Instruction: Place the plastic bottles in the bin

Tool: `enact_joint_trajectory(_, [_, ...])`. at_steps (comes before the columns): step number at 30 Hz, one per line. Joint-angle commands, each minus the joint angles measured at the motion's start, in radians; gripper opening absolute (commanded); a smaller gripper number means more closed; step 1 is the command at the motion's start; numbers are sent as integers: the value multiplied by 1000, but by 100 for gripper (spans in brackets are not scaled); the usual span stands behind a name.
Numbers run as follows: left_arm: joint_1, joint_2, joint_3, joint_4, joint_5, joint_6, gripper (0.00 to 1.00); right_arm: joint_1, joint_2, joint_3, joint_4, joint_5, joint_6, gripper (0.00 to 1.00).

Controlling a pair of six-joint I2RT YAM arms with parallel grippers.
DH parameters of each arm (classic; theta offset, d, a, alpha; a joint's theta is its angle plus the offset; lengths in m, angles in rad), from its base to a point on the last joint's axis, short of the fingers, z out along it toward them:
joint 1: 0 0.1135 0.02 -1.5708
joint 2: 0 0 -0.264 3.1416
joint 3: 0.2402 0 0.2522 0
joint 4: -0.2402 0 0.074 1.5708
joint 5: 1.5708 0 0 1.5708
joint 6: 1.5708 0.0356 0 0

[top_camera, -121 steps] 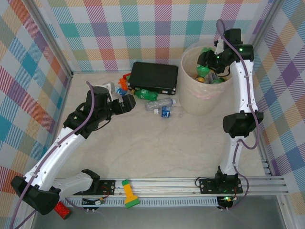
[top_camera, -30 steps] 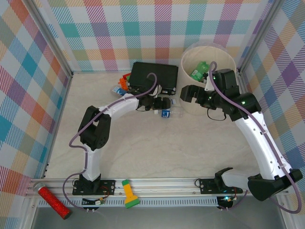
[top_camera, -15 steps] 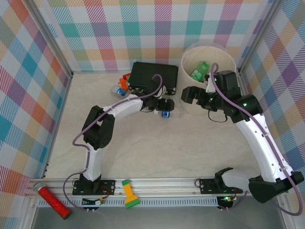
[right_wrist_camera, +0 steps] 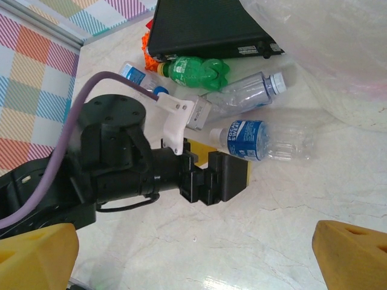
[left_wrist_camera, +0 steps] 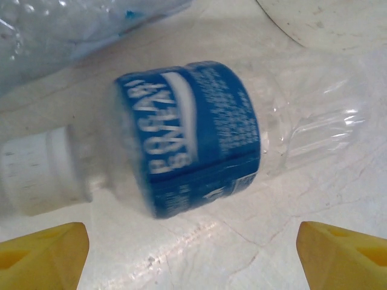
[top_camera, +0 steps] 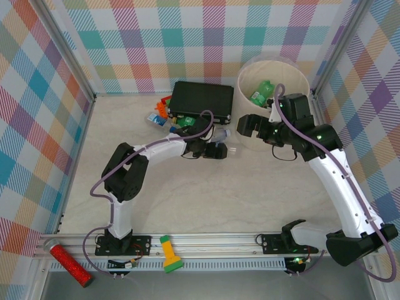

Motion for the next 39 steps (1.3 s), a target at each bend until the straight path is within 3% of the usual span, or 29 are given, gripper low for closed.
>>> enact_joint_trajectory(1, [-19, -79, -30, 15, -8, -26, 89, 1, -9, -14, 15, -13, 7, 99])
enact_joint_trajectory(6, [-21, -110, -23, 5, -34, -20, 90, 1, -17, -21, 17, -14, 8, 99])
enact_joint_trajectory(14, [-20, -22, 80, -51, -80, 115, 92, 1, -42, -34, 9, -12, 16, 99])
enact_joint_trajectory(24, [-19, 103, 172, -59, 7, 206, 95, 0, -77, -43, -16, 5, 24, 99])
enact_joint_trajectory(34, [-21, 39, 49, -32, 101, 219, 96, 1, -80, -62, 1, 4, 33, 99])
enact_joint_trajectory(39, [-22, 7, -8, -39, 95, 240, 96, 1, -61, -55, 11, -7, 34, 99])
